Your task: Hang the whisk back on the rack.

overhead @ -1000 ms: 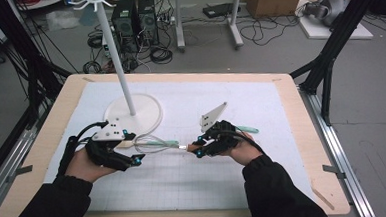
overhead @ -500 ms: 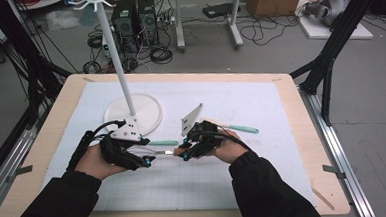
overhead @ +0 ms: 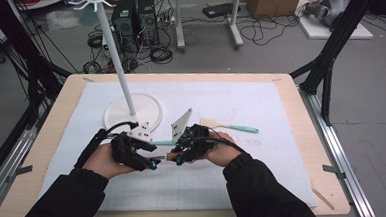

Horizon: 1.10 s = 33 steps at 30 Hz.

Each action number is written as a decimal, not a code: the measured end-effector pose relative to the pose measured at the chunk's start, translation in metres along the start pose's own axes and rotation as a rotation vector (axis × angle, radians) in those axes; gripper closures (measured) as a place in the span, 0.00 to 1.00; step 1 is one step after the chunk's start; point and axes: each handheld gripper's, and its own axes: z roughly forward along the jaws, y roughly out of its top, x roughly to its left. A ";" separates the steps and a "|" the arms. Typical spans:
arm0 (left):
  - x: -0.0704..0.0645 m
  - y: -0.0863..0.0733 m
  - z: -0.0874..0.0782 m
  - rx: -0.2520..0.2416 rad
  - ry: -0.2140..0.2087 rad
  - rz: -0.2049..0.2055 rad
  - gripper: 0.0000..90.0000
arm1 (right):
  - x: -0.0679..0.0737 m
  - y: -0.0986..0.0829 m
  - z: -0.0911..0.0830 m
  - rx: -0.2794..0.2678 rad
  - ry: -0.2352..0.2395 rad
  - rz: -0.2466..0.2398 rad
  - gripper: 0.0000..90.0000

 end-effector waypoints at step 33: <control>-0.010 0.000 0.001 0.063 -0.024 0.140 0.90 | 0.004 0.003 -0.013 -0.037 -0.002 -0.020 0.74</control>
